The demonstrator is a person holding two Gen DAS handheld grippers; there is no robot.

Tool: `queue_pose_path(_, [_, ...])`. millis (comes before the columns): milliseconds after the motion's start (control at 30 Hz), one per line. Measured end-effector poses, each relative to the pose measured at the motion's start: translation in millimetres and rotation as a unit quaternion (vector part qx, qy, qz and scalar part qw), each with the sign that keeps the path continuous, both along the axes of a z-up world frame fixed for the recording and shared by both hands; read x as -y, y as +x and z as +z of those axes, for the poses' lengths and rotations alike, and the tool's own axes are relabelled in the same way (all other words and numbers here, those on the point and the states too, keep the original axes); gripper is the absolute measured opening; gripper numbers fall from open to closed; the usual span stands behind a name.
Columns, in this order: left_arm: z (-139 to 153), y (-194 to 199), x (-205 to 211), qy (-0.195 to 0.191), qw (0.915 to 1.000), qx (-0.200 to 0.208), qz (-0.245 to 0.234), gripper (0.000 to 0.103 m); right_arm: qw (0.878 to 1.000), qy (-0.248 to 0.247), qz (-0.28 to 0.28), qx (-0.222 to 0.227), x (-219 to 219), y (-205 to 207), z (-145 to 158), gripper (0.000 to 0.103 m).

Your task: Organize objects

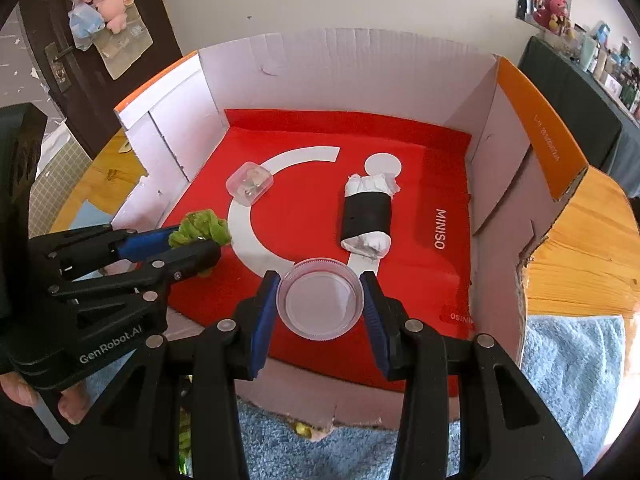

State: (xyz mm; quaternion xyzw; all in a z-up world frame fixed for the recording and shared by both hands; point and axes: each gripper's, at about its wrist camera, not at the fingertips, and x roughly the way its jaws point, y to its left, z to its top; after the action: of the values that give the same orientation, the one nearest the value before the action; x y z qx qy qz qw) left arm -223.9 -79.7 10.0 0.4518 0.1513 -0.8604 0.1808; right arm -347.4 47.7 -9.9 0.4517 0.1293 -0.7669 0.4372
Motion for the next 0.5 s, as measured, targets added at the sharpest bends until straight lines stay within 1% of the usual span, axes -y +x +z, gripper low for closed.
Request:
queue_pose_path(300, [-8,-6,7,0.009,0.9999,0.007,0.006,0.027,1.000,0.007,-0.001,0.007,6,-7,-10,0.039])
queue_pose_path(500, [-8,-8,10,0.008,0.9999,0.008,0.006,0.027,1.000,0.010,-0.008,0.015,8,-14,-16,0.039])
